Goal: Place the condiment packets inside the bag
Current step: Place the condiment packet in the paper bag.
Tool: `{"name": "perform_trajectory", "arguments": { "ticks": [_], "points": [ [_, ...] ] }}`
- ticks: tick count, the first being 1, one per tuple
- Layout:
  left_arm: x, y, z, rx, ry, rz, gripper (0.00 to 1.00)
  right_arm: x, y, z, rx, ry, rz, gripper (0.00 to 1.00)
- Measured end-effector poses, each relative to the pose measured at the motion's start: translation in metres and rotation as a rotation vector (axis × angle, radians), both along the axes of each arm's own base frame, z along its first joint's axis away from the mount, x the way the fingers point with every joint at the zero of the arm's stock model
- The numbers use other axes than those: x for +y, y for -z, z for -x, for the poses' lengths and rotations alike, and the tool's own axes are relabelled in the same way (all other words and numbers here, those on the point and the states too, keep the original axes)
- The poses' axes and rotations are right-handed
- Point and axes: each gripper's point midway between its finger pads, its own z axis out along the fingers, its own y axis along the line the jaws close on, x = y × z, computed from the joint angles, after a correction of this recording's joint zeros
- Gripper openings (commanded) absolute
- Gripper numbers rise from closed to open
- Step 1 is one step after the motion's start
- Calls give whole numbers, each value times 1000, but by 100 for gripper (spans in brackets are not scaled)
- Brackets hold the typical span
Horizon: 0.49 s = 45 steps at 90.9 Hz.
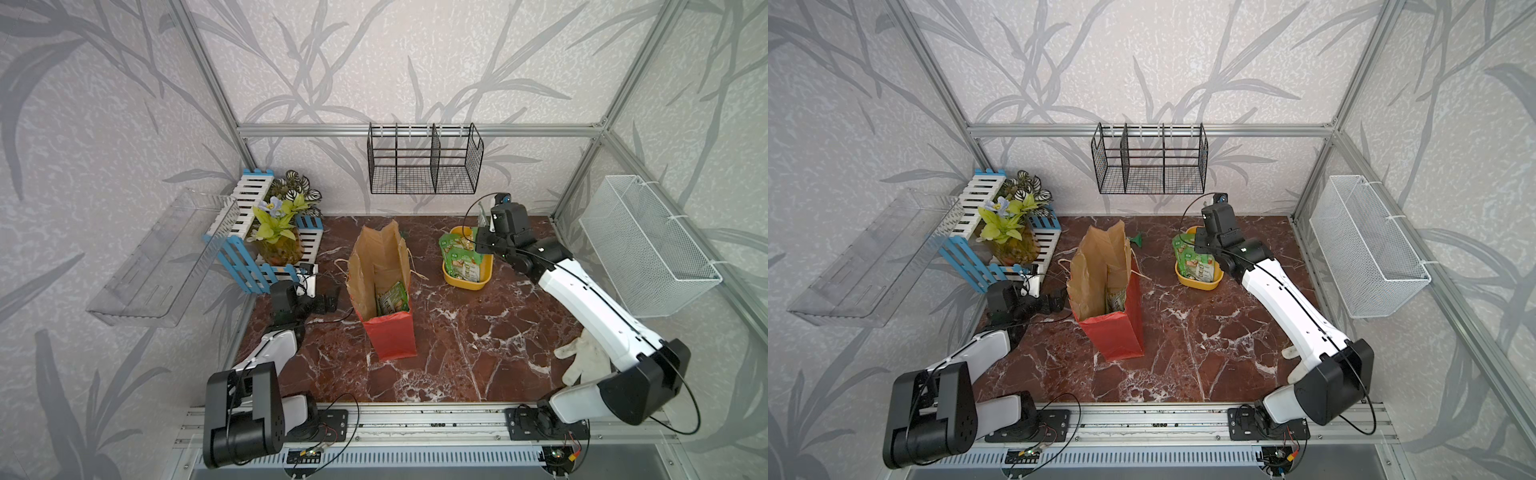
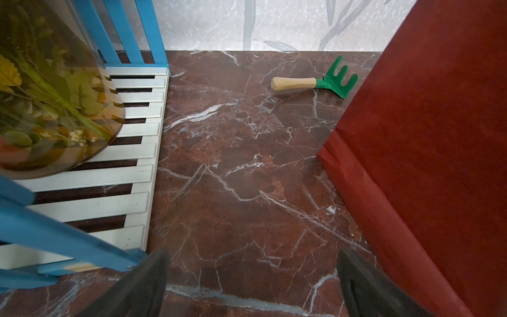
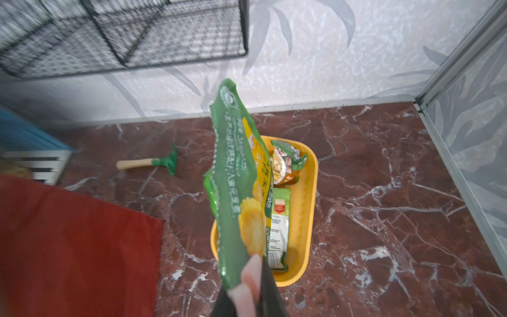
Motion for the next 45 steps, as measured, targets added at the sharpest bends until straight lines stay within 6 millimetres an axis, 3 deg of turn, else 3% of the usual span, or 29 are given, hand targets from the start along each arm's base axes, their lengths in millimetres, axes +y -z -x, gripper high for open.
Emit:
{"name": "perform_trajectory", "arguments": {
  "ticks": [22,45],
  "points": [
    [0,0,0,0,0,0,100,54,-66,49,-125,-190,-82,0],
    [0,-1,0,-3,0,0,100,118,-112,92,-195,-383,-153,0]
  ]
}}
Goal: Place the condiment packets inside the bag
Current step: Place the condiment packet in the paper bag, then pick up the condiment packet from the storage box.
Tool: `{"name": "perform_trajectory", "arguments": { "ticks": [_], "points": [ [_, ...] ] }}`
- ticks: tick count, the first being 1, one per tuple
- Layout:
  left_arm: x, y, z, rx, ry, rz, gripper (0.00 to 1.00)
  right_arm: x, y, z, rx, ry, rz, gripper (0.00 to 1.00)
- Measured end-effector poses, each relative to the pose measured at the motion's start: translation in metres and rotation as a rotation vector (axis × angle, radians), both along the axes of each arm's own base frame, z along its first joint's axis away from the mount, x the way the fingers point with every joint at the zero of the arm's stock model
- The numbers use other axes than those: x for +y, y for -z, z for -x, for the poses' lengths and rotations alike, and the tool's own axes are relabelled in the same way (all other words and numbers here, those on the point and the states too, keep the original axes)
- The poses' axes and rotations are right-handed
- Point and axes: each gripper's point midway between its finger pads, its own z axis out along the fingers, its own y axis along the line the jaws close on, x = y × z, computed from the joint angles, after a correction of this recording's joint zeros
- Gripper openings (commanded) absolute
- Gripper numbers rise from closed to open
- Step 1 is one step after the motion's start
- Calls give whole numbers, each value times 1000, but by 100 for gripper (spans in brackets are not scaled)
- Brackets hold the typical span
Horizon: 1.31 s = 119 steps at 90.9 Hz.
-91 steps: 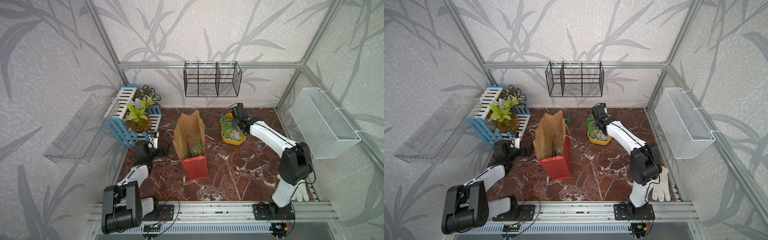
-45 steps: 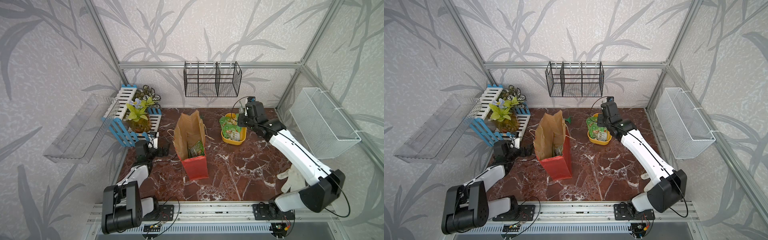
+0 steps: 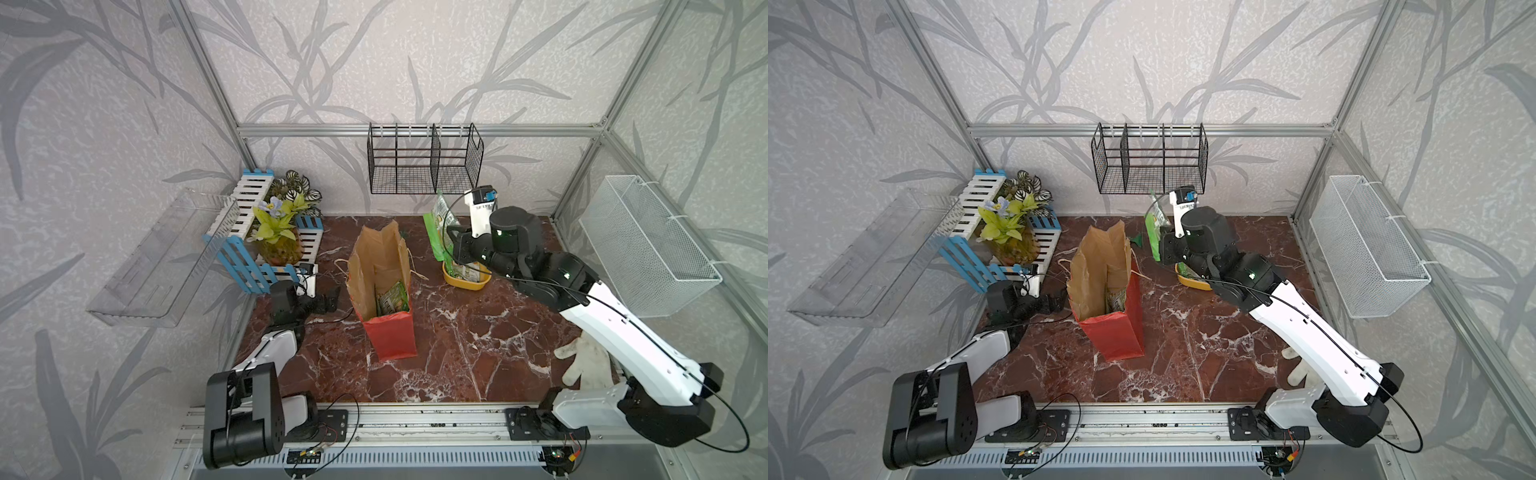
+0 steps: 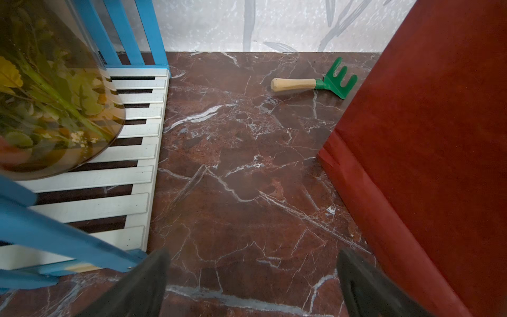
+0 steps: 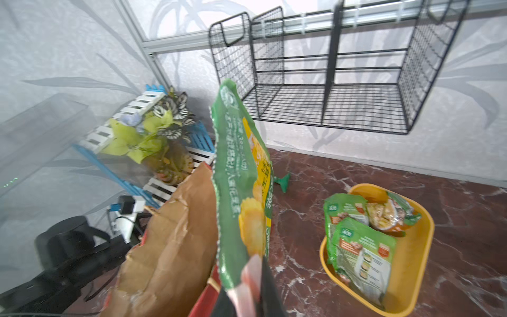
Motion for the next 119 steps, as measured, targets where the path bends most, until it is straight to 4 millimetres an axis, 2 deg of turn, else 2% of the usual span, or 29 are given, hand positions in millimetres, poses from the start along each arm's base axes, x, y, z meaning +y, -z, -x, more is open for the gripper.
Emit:
{"name": "perform_trajectory", "arguments": {
  "ticks": [15,32,49,51,59,67,72,82,91,98,105,112,119],
  "points": [
    [0,0,0,-1,0,0,100,45,0,12,4,-94,8,0],
    [0,0,0,-2,0,-1,100,93,35,10,63,-168,75,0],
    [0,-2,0,-5,1,-1,100,106,69,4,123,-177,142,0],
    [0,-1,0,-5,1,-1,100,107,71,4,125,-178,146,3],
    [-1,-2,0,-5,4,0,100,106,72,4,129,-174,147,31],
    [-1,-2,0,-5,5,1,100,105,68,3,115,-170,151,49],
    [-1,-2,0,-5,5,1,100,103,65,2,105,-162,151,55],
    [-1,-2,1,-6,6,1,100,91,51,1,73,-134,143,60],
    [-1,-2,1,-8,6,1,100,67,31,-5,40,-86,110,64],
    [-1,-3,1,-9,6,1,100,32,18,-14,20,-10,83,67],
    [-1,-3,1,-9,7,1,100,-10,15,-28,13,91,61,71],
    [-1,-3,1,-9,7,1,100,-48,23,-43,31,191,48,74],
    [-1,-2,1,-8,7,1,100,-79,42,-60,71,284,50,77]
  ]
}}
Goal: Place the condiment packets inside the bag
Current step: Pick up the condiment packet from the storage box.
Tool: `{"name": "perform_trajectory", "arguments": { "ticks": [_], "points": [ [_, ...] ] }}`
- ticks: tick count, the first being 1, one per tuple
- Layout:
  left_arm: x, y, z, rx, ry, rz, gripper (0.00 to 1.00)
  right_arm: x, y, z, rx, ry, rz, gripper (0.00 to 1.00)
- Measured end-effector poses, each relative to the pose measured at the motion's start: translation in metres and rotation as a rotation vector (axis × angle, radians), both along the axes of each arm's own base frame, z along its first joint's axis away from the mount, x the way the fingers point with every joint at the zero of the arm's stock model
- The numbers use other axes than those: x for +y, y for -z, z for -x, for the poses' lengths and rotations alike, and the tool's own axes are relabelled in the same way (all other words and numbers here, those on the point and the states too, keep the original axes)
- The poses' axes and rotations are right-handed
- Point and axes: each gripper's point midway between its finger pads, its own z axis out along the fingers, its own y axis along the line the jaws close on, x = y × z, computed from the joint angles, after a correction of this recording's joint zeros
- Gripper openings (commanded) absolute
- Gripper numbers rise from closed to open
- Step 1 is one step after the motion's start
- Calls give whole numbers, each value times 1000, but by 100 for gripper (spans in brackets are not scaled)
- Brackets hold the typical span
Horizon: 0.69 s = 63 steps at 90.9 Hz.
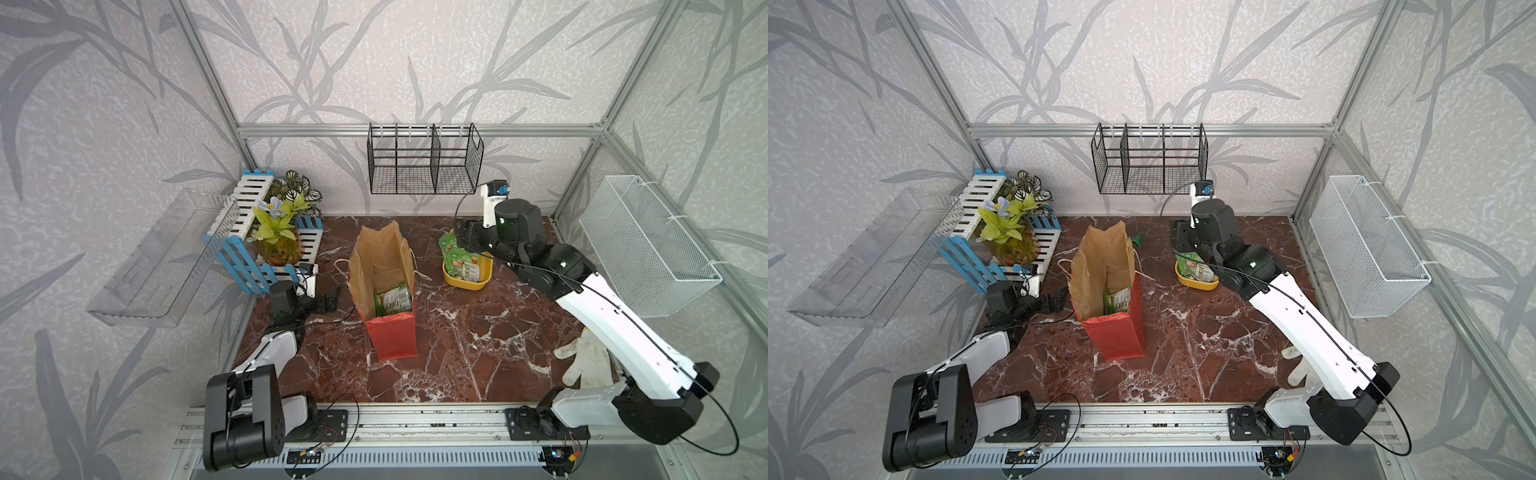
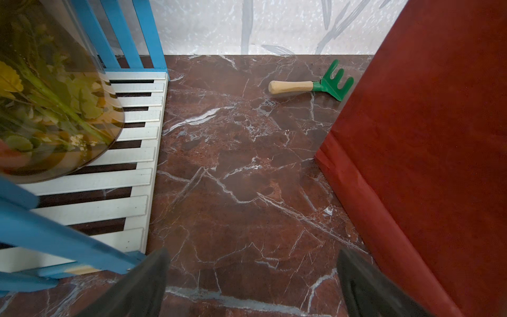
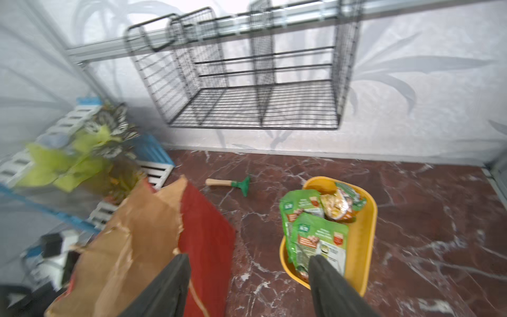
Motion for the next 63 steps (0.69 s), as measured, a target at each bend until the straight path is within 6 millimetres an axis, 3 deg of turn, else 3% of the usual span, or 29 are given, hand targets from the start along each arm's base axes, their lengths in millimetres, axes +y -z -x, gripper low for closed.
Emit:
{"name": "perform_trajectory", "arguments": {
  "ticks": [11,24,43,63],
  "points": [
    [0,1,0,1,0,0,100,-31,50,-27,106,102,21,84],
    [0,1,1,2,0,0,100,-46,116,-55,243,170,64,90],
    [0,1,1,3,0,0,100,-35,190,-83,372,175,124,91],
    [0,1,1,3,0,0,100,-18,235,-110,435,163,176,91]
  ]
}}
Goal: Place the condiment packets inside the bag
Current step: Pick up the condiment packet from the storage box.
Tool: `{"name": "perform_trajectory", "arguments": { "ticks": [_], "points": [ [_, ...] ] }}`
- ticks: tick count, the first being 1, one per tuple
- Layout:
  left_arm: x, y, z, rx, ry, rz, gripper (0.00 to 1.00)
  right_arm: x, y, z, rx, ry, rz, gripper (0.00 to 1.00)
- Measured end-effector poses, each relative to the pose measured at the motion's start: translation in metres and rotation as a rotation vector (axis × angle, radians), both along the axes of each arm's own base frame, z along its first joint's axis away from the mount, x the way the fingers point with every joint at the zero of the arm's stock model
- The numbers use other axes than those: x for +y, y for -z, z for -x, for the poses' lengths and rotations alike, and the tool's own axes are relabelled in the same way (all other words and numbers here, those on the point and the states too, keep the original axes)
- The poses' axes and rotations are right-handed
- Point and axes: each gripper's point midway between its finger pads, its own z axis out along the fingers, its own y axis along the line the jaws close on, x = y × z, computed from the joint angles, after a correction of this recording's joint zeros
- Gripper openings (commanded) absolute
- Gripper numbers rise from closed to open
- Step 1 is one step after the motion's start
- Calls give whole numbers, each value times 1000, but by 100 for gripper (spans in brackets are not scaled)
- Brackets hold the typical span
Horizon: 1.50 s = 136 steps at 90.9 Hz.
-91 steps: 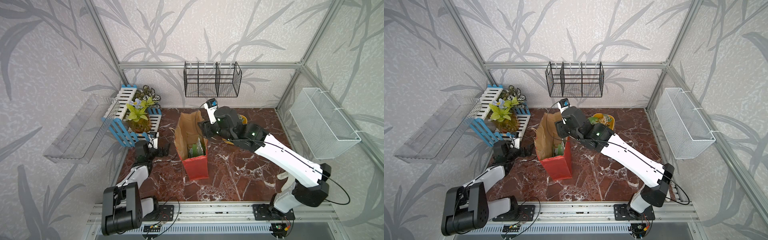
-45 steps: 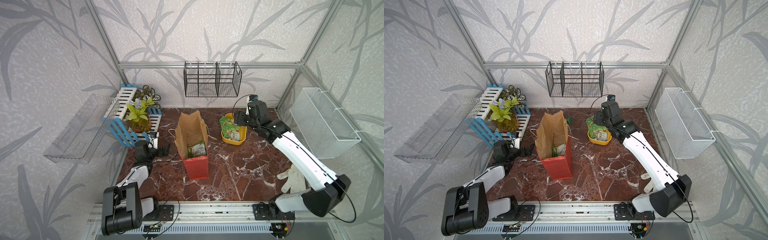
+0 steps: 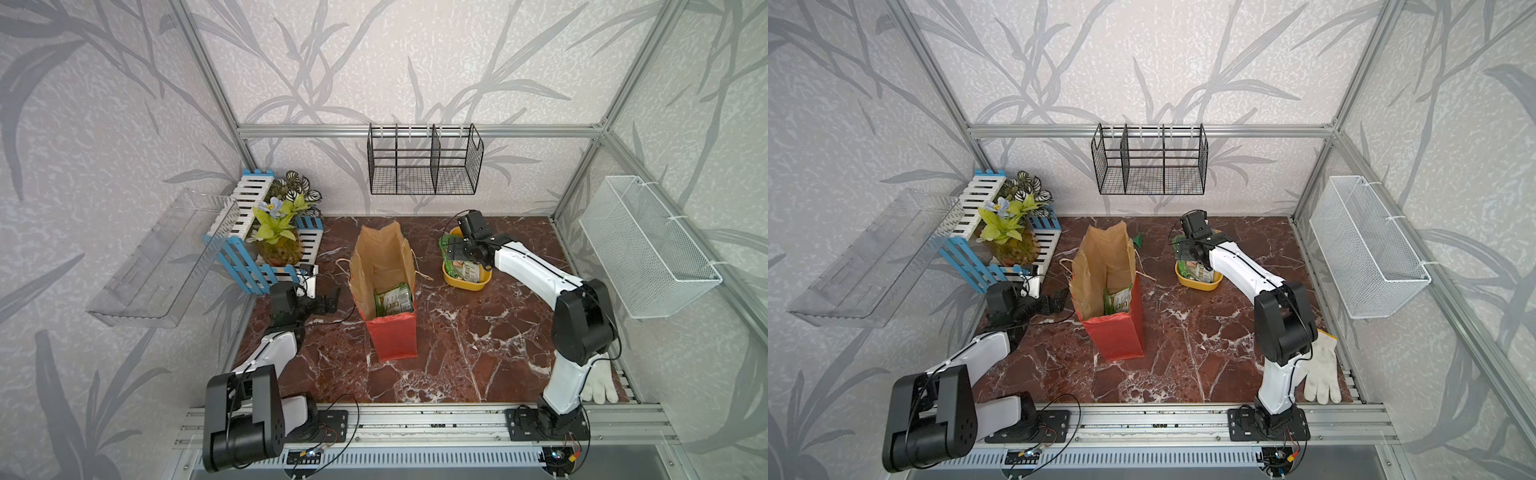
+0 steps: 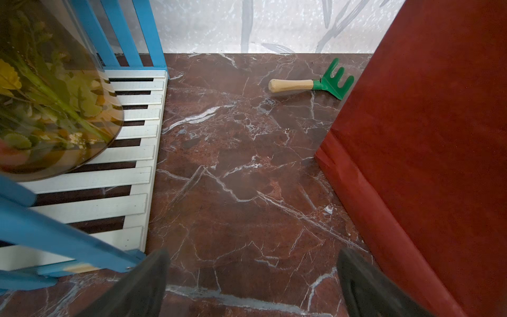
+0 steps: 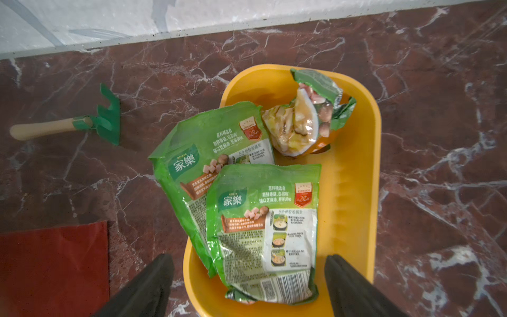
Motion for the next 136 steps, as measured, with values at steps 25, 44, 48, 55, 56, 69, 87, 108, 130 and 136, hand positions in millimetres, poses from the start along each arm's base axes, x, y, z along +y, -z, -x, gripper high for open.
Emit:
{"name": "perform_trajectory", "arguments": {
  "ticks": [25,44,48,55,56,69,87,108,130,136],
  "points": [
    [0,0,0,0,0,0,100,37,8,-27,-22,-67,57,91],
    [0,0,0,0,0,0,100,57,11,-44,-41,-95,91,88],
    [0,0,0,0,0,0,100,58,14,-48,-38,-90,103,86],
    [0,0,0,0,0,0,100,57,22,-54,-31,-81,125,83],
    [0,0,0,0,0,0,100,57,23,-55,-30,-80,128,83],
    [0,0,0,0,0,0,100,57,38,-64,-10,-75,175,76],
    [0,0,0,-1,0,0,100,56,47,-71,1,-65,208,54],
    [0,0,0,-1,0,0,100,54,41,-73,-14,-47,214,17],
    [0,0,0,-1,0,0,100,49,38,-68,-21,-24,207,2],
    [0,0,0,-1,0,0,100,45,33,-61,-25,-20,202,1]
  ]
}}
